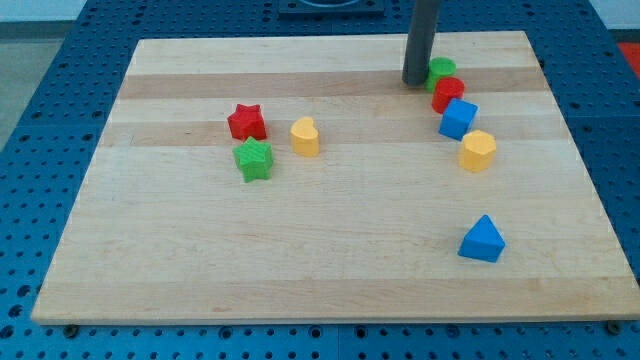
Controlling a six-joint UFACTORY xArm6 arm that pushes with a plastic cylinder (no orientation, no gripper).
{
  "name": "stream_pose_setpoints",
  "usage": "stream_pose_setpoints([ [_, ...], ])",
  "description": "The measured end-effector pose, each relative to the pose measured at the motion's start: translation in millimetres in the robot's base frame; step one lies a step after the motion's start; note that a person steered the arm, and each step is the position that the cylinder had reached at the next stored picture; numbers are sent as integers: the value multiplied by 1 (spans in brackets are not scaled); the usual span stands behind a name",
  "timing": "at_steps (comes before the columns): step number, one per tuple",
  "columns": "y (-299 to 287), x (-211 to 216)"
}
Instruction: Move the red circle slightly left
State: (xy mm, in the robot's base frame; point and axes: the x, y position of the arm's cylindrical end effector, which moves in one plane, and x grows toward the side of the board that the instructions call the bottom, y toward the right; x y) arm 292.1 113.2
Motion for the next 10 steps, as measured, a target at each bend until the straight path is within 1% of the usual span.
stream_pose_setpoints([
  [1, 0, 0],
  [2, -43, -2],
  [3, -125, -2],
  [4, -187, 17],
  [5, -219, 61],
  [6, -225, 78],
  [7, -224, 82],
  [9, -145, 88],
  [10, -126, 89],
])
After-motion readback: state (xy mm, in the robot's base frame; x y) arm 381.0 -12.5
